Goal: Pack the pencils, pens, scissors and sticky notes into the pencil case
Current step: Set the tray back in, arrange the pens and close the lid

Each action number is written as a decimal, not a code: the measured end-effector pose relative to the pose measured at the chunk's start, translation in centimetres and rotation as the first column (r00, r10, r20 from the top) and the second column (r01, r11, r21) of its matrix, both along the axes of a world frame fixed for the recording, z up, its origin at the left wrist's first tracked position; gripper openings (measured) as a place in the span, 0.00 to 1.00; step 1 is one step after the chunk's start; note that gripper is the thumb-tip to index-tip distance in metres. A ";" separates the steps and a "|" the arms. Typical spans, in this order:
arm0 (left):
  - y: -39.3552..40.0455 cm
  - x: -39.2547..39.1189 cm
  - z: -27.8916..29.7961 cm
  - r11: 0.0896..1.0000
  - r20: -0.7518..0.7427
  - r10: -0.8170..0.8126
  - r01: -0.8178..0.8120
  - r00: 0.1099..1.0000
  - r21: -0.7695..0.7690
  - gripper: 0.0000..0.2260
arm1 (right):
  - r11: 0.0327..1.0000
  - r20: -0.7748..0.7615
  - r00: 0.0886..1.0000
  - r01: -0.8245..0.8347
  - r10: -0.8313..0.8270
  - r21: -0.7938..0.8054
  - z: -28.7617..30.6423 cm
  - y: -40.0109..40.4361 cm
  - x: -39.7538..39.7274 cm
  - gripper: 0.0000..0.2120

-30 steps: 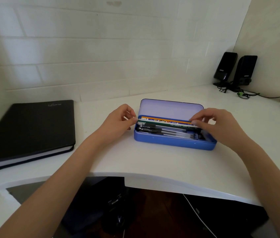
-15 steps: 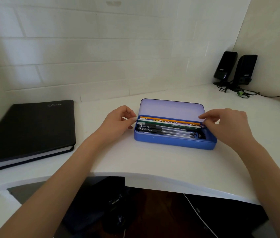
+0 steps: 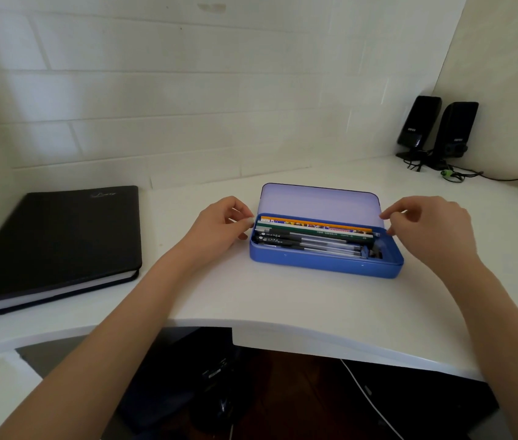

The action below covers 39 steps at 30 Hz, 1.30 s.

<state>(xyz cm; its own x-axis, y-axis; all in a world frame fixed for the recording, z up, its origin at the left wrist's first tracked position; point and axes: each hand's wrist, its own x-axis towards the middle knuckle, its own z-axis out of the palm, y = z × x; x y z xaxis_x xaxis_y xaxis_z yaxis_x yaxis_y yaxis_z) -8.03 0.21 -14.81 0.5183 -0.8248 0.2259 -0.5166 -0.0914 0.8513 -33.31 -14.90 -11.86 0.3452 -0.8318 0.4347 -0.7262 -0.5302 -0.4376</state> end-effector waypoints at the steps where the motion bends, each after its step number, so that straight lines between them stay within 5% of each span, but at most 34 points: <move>1: 0.0 0.0 0.0 1.000 0.004 0.003 -0.003 1.000 0.001 0.01 | 1.000 0.003 1.000 -0.010 0.010 0.003 0.0 0.0 0.0 0.13; 7: 0.0 0.0 0.0 1.000 -0.013 -0.004 0.004 1.000 -0.001 0.02 | 0.978 0.096 0.982 -0.175 0.164 0.117 -0.4 0.2 0.4 0.13; 14: 0.0 0.0 -0.2 1.000 -0.037 -0.013 0.013 0.999 0.006 0.06 | 0.995 0.311 0.950 0.006 -0.037 0.101 -0.6 -1.4 -0.1 0.13; 21: 0.3 -0.2 0.0 0.997 -0.109 -0.063 0.067 0.992 0.033 0.12 | 0.871 0.349 0.937 -0.168 -0.004 0.462 -1.8 -1.7 1.1 0.21; 27: 0.4 -0.1 0.0 0.997 -0.144 -0.043 0.052 0.989 0.058 0.15 | 0.813 0.582 0.812 -0.308 -0.046 0.494 -1.5 -1.8 0.9 0.23; 32: 0.4 0.2 -0.2 0.996 -0.157 -0.043 0.054 0.987 0.069 0.16 | 0.779 0.695 0.719 -0.432 -0.007 0.454 -0.7 -1.4 1.3 0.12; 36: 0.5 0.5 -0.4 0.995 -0.177 -0.070 0.081 0.982 0.056 0.12 | 0.781 0.745 0.667 -0.474 0.017 0.406 -0.5 -1.3 0.7 0.23; 39: 0.8 0.9 -0.2 0.989 -0.173 -0.116 0.130 0.978 0.071 0.08 | 0.782 0.657 0.746 -0.473 0.110 0.406 -0.5 -0.7 0.7 0.28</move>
<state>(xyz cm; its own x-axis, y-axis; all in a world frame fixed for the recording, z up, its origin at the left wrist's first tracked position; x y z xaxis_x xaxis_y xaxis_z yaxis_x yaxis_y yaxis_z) -7.09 1.01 -15.04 0.4364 -0.8968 0.0731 -0.3781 -0.1091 0.9193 -32.57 -15.60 -12.41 0.4472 -0.8790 0.1652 -0.0855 -0.2259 -0.9704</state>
